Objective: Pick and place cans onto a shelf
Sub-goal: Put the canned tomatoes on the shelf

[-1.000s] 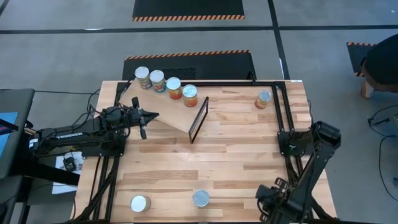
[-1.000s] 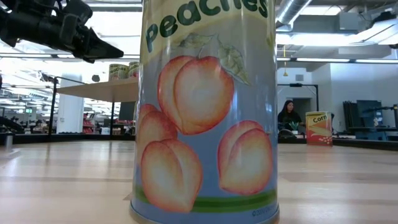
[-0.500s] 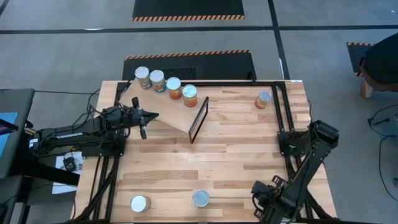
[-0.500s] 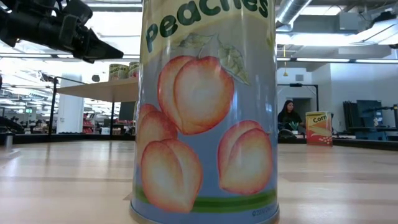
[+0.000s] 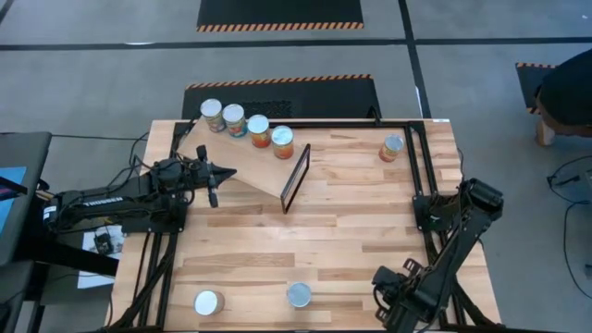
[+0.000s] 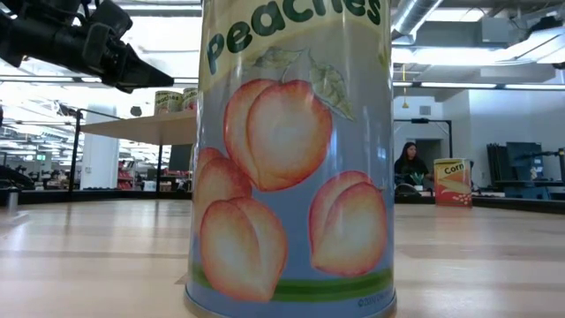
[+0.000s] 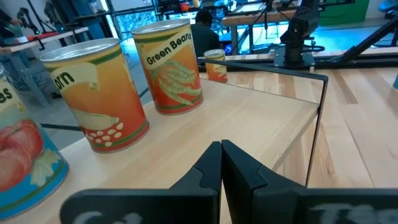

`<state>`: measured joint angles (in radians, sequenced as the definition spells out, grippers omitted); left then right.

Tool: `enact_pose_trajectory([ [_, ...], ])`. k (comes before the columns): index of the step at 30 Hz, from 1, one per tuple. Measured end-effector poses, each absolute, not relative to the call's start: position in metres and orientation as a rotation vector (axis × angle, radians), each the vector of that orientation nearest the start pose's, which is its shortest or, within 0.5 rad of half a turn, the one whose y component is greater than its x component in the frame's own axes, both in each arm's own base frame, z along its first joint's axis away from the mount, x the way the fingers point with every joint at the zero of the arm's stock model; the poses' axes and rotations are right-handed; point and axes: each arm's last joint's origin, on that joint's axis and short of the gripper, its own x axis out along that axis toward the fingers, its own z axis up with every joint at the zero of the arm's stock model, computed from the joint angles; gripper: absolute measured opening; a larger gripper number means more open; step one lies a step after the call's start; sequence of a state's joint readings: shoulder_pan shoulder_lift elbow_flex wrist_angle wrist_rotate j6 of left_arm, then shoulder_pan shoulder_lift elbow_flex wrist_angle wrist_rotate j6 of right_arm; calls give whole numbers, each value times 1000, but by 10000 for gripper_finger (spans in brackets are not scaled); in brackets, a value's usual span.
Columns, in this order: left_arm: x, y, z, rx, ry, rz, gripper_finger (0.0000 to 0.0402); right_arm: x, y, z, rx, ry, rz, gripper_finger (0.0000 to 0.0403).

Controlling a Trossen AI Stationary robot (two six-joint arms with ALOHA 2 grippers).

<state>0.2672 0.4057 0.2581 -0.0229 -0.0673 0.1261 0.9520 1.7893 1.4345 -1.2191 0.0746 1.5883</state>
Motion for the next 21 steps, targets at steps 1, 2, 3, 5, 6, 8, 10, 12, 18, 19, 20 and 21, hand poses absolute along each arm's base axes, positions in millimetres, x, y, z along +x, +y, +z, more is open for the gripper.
enact_pose_trajectory([
  [1,119,35,214,107,194,322,0,192,265,236,473,1442,-513,109],
  [2,119,35,214,107,198,322,0,192,265,236,473,1442,-513,109],
  [3,119,35,214,106,202,322,0,192,265,236,472,1442,-513,109],
  [5,119,35,213,105,208,321,0,193,265,236,467,1444,-510,109],
  [6,119,35,213,105,207,321,0,193,264,236,460,1446,-504,109],
  [8,119,34,213,102,207,322,0,193,264,236,441,1450,-490,108],
  [10,119,34,213,101,206,322,0,194,263,236,424,1455,-478,103],
  [12,119,34,213,98,206,322,0,194,262,236,404,1459,-464,90],
  [18,119,34,213,79,206,324,0,196,261,236,318,1476,-385,16],
  [19,119,34,213,73,207,325,0,197,260,236,302,1477,-371,10],
  [20,118,34,212,69,209,325,0,198,260,236,286,1481,-356,9],
  [21,118,34,212,65,213,325,0,199,259,237,274,1483,-345,11],
])
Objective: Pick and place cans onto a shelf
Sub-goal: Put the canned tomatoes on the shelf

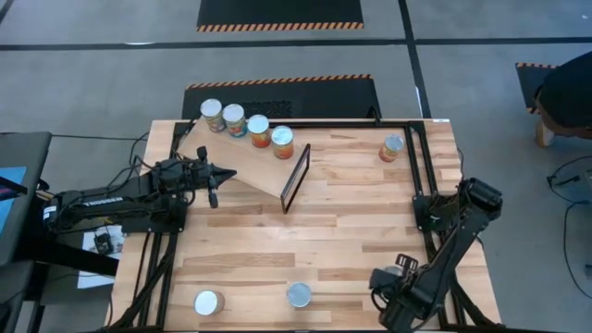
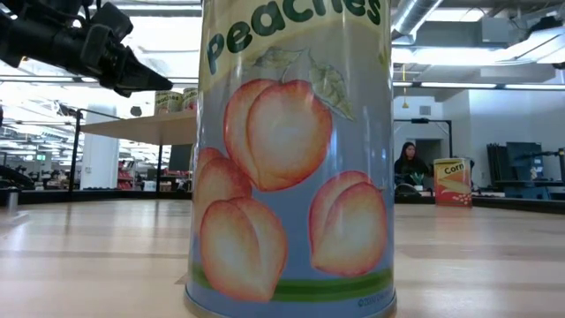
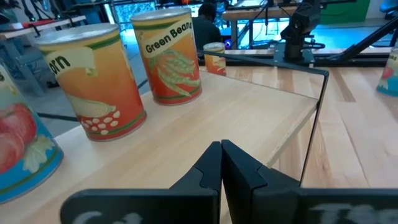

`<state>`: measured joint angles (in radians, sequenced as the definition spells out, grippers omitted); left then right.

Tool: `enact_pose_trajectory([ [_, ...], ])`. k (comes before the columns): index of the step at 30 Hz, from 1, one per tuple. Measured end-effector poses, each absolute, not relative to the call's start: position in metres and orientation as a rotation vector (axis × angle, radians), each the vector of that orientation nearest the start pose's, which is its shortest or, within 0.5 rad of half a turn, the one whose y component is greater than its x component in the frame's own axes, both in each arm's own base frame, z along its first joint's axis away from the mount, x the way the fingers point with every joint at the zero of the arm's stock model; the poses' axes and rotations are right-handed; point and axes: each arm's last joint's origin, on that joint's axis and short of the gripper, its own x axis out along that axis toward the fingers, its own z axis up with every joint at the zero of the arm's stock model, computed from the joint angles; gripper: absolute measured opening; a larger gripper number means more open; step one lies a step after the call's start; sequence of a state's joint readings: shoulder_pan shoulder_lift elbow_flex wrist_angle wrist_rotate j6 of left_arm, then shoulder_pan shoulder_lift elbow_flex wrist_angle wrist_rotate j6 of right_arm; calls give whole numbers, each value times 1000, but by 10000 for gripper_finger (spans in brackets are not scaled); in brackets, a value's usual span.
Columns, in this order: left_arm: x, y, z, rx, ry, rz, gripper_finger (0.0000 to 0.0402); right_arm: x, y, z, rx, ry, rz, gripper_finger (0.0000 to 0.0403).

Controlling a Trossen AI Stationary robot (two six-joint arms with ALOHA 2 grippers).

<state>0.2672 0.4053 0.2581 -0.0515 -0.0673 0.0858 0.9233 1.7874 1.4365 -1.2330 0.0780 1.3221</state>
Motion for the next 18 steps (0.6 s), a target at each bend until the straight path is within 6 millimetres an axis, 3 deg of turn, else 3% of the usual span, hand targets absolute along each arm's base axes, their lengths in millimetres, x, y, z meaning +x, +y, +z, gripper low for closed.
enact_pose_trajectory([
  [8,118,34,211,63,225,324,0,219,244,253,188,1486,-268,6],
  [18,118,35,211,73,226,328,0,265,212,266,85,1375,-151,7],
])
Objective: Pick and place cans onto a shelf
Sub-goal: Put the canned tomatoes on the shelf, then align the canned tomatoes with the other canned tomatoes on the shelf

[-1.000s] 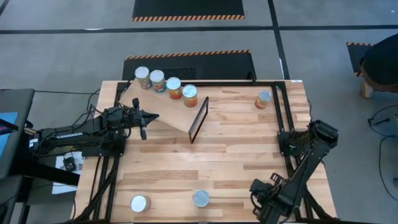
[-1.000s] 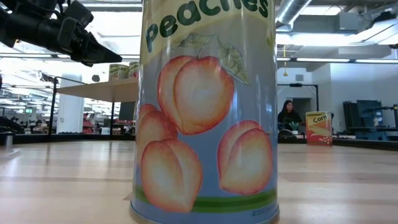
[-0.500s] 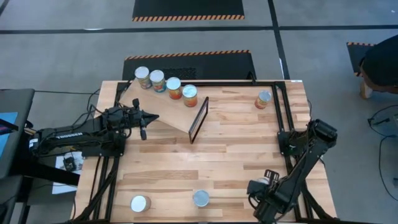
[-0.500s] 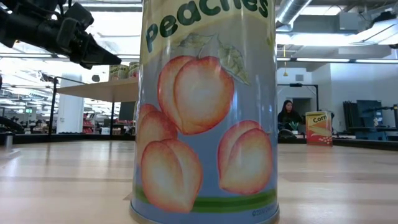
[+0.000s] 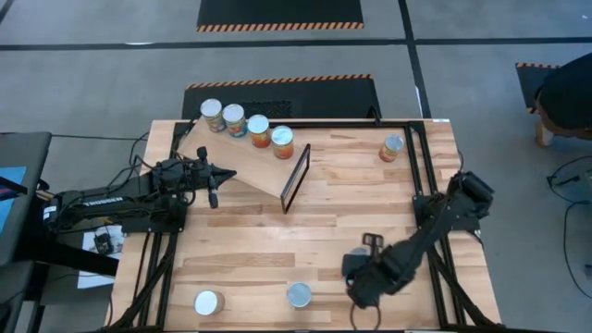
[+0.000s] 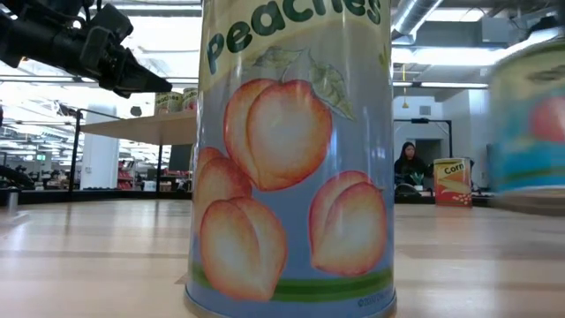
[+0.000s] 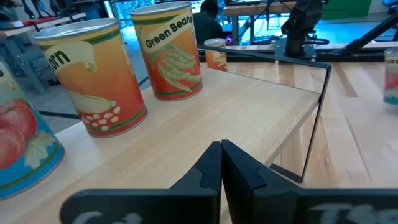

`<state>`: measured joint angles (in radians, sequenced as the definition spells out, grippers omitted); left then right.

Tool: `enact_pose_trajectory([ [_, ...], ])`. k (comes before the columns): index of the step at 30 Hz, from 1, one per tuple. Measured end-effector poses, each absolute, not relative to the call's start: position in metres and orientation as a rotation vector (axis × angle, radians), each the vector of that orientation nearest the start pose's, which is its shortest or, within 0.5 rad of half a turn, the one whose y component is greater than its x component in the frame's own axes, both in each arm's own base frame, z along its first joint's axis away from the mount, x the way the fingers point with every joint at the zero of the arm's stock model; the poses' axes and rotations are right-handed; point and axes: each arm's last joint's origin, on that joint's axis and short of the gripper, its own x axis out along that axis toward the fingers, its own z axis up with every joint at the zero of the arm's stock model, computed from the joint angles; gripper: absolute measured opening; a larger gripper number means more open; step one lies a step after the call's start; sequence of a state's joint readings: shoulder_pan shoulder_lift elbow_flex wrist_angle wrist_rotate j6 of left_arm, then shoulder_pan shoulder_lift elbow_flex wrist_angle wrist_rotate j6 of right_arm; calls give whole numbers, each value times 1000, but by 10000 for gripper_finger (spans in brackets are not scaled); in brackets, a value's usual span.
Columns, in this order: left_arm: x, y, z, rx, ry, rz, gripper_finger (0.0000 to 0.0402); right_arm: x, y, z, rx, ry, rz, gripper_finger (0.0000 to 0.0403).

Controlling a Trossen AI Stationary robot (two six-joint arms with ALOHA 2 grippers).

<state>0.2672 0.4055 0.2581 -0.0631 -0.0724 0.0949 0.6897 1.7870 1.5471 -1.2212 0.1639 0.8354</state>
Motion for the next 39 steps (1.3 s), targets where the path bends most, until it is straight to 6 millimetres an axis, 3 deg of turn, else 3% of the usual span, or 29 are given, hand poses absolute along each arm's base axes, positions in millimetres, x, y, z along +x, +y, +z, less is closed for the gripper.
enact_pose_trajectory([
  [24,118,35,209,67,246,349,0,354,149,283,-204,898,54,7],
  [29,117,35,208,62,258,349,0,369,143,267,-243,911,47,7],
  [35,117,35,207,62,270,356,0,383,152,232,-272,978,58,7],
  [39,117,35,206,62,285,372,0,384,158,231,-278,975,66,7],
])
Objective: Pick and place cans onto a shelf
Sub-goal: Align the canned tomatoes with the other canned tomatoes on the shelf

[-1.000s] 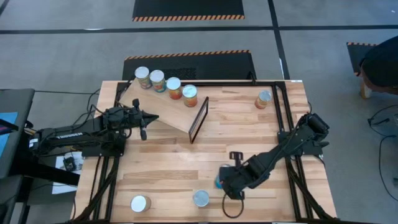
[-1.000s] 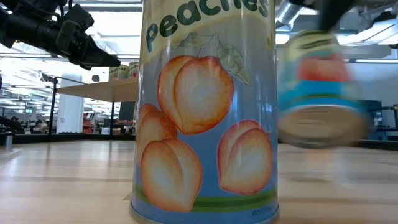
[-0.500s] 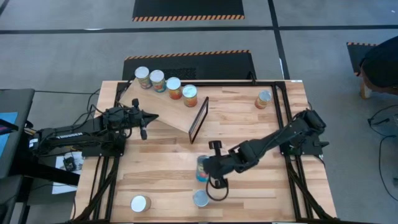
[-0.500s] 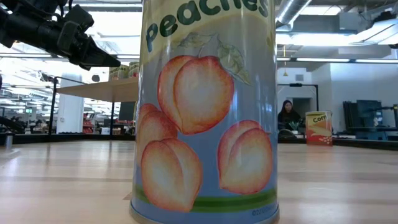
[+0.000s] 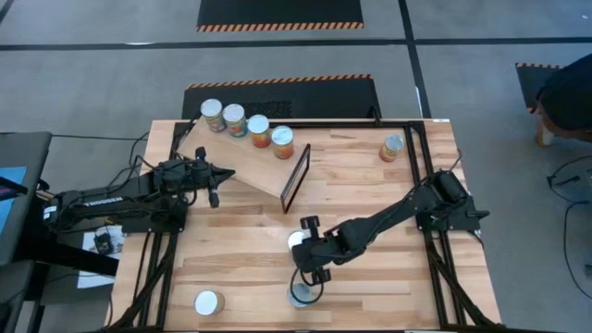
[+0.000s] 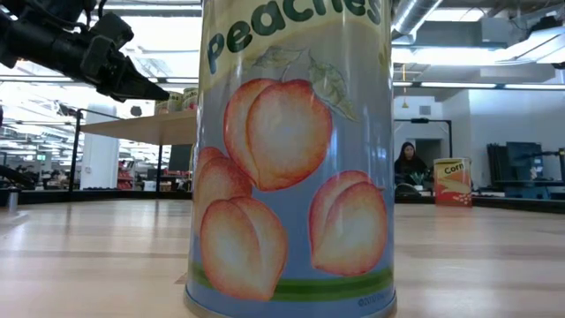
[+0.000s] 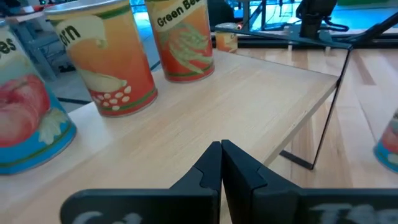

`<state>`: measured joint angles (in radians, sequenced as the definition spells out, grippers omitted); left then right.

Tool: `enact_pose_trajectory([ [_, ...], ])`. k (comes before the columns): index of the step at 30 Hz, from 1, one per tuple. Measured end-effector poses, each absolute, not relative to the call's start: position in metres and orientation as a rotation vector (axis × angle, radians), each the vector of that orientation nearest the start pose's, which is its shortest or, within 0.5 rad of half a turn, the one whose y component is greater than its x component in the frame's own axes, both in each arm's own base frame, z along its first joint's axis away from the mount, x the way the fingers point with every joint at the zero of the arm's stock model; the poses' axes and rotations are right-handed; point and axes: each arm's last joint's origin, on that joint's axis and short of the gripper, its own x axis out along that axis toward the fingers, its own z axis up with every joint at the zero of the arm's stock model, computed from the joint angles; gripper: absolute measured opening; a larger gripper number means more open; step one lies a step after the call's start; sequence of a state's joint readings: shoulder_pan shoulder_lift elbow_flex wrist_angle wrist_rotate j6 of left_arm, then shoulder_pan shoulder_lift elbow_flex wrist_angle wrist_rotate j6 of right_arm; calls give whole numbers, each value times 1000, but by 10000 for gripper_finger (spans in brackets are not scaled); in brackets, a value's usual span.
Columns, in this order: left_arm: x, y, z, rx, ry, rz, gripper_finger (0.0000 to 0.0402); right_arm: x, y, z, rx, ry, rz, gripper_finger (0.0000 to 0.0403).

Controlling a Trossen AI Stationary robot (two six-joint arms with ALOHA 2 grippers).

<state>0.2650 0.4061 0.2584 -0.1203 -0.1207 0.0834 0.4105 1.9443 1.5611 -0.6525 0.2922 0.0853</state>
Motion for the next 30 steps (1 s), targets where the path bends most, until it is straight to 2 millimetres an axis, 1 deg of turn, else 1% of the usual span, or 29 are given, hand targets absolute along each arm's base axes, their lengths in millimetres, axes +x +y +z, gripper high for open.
enact_pose_trajectory([
  [3,116,35,206,63,280,367,0,385,159,233,-276,961,67,7],
  [6,116,34,206,65,280,358,0,385,162,245,-278,944,70,15],
  [8,117,32,206,66,279,340,0,382,162,251,-299,976,60,28],
  [10,117,30,206,72,281,323,0,376,163,251,-318,1026,50,42],
  [13,118,26,206,88,282,284,0,367,162,242,-318,1117,24,46],
  [16,119,21,206,104,282,236,0,356,159,219,-318,1205,-11,23],
  [17,119,19,205,106,282,222,0,354,158,212,-316,1221,-23,14],
  [19,120,16,206,117,280,193,0,352,156,204,-314,1218,-51,7],
  [22,121,11,206,123,269,149,0,358,149,193,-265,1173,-44,16],
  [24,121,7,206,127,266,117,0,366,143,190,-236,1120,-15,16],
  [30,121,-4,207,134,258,35,0,387,133,197,-209,959,42,5],
])
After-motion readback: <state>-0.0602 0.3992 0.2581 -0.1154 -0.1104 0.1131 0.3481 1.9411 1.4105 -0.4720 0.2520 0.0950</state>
